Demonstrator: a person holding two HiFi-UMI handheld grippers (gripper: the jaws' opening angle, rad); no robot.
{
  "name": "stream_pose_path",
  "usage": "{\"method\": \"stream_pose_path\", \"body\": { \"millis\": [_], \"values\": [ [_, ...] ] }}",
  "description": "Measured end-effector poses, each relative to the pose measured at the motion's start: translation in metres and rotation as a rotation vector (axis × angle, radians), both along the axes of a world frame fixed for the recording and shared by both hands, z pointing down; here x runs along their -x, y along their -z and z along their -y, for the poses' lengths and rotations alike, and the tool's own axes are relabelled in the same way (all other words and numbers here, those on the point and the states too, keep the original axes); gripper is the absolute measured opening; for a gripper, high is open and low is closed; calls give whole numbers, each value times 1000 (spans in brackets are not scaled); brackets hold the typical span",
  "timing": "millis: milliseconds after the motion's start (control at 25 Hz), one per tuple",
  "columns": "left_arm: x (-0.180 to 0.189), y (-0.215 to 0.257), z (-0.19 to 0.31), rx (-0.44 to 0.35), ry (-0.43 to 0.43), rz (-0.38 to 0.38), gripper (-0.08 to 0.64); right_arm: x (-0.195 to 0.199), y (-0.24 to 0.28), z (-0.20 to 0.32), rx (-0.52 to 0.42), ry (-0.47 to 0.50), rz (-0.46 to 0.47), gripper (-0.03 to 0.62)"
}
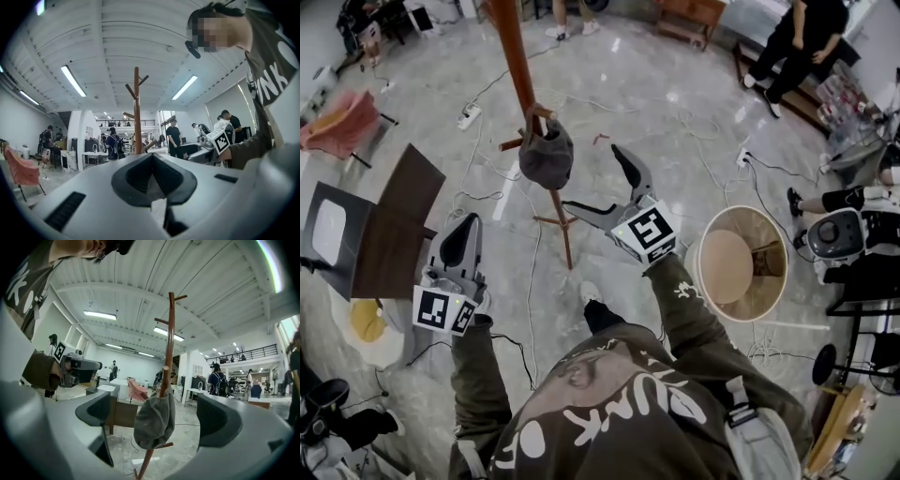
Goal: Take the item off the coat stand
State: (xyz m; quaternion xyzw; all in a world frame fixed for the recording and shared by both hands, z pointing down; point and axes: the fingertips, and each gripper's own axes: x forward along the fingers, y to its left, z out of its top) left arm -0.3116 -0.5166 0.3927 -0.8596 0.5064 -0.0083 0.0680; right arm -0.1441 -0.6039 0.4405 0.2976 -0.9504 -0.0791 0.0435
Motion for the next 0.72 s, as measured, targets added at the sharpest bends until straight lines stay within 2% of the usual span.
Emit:
{"method": "stream_pose_path", "body": {
  "millis": [160,360,720],
  "values": [
    [4,-2,46,23,23,5,3,21,-5,54,17,45,-14,561],
    [7,-9,73,55,51,16,3,45,-29,97,59,99,-32,561],
    [22,-19,94,86,95,22,3,75,-76,129,141,164,-82,560]
  ]
}}
